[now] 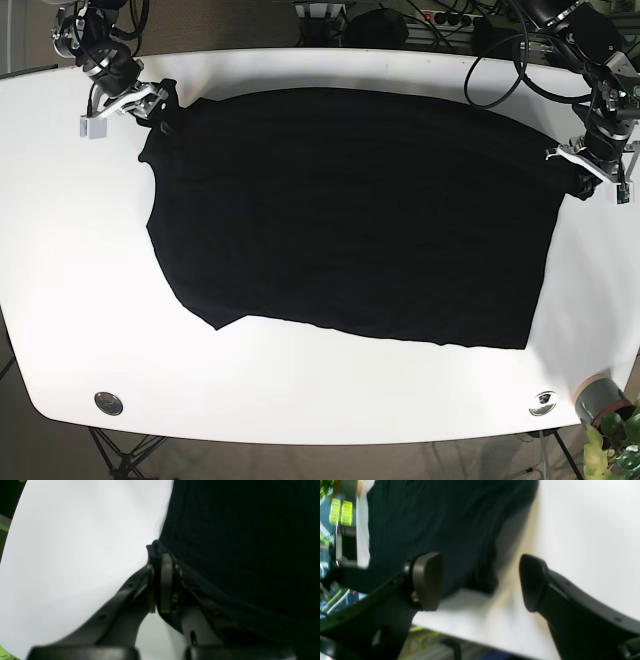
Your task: Fold the T-shirt properly
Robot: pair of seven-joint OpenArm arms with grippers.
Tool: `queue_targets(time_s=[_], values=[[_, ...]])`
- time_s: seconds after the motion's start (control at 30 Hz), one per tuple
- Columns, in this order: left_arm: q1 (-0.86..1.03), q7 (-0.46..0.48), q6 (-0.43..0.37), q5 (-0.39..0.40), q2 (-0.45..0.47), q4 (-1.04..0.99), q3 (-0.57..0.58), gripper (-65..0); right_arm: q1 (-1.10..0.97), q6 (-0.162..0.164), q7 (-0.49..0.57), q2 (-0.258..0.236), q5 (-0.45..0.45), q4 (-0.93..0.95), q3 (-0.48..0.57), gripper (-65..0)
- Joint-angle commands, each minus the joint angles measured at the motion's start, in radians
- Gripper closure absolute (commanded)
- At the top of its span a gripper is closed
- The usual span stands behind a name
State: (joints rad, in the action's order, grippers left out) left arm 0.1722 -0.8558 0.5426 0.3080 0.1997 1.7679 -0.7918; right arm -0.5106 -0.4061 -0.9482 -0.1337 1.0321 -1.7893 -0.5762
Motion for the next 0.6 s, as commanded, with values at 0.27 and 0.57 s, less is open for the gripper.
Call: queue_targets(time_s=[0.27, 0.57], values=[[-0.006, 0.025, 0.000, 0.007, 0.016, 0.017, -0.004, 0.0, -0.049, -0.178, 0.001, -0.039, -0.025, -0.013, 0.002, -44.1], [-0.006, 0.027, 0.000, 0.007, 0.016, 0.019, -0.004, 0.0, -0.049, -0.292, 0.007, -0.034, -0.287, -0.014, 0.077, -43.8]])
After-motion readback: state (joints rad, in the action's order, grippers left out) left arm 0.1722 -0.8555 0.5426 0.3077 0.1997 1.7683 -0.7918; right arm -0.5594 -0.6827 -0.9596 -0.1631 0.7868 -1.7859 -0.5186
